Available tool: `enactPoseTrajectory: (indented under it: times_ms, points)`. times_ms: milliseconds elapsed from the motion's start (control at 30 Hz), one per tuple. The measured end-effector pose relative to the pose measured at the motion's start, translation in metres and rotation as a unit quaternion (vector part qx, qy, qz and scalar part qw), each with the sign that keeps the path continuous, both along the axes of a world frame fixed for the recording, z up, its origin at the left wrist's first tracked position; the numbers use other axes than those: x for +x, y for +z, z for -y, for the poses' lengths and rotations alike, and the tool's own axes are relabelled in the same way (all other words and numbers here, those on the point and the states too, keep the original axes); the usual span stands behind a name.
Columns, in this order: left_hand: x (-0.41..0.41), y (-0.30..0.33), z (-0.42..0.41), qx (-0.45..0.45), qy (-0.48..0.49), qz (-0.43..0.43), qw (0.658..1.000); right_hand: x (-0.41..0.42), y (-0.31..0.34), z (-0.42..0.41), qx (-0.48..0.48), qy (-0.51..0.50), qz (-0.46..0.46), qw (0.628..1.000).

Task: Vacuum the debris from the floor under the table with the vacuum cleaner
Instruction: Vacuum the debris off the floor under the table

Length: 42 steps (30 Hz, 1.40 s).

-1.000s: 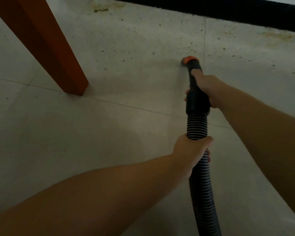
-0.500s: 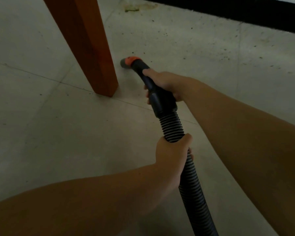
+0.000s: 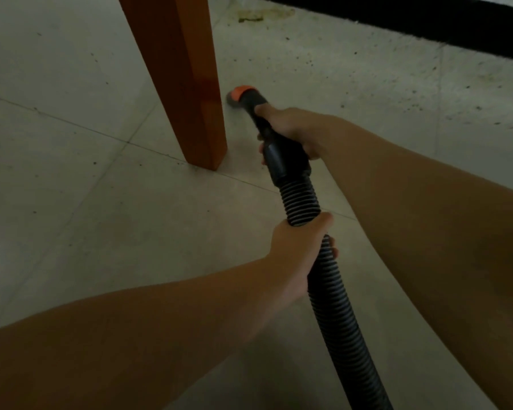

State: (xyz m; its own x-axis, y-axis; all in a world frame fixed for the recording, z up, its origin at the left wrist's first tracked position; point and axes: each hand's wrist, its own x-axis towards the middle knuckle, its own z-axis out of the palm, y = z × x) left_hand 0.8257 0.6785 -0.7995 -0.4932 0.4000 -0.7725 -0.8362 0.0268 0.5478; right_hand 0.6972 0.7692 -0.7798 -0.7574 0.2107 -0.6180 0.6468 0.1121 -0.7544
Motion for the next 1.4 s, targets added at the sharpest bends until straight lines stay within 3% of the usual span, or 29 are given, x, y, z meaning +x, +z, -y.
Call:
enactPoseTrajectory:
  times_ms: [133, 367, 633, 933, 1167, 1400]
  points:
    - [0.026, 0.009, -0.008, 0.040, -0.033, 0.005, 0.999, 0.025, 0.009, -0.012, 0.033, 0.031, 0.028, 0.999]
    - [0.067, 0.026, -0.021, 0.067, -0.082, 0.014, 0.994, 0.083, 0.020, -0.049, 0.046, -0.061, 0.053, 0.996]
    - [0.082, 0.021, 0.037, 0.035, -0.098, 0.020, 0.994, 0.093, 0.018, 0.025, -0.012, 0.044, 0.040, 0.998]
    - [0.057, 0.013, 0.028, 0.017, -0.128, 0.036, 0.991, 0.084, -0.009, -0.013, 0.067, -0.112, 0.017, 0.991]
    - [0.046, 0.015, 0.057, 0.038, -0.119, 0.063, 0.990, 0.069, 0.011, 0.036, -0.023, 0.011, 0.029, 0.999]
    - [0.085, 0.024, 0.062, 0.023, -0.237, 0.070, 0.969, 0.132, 0.021, 0.022, -0.014, -0.095, 0.048, 0.994]
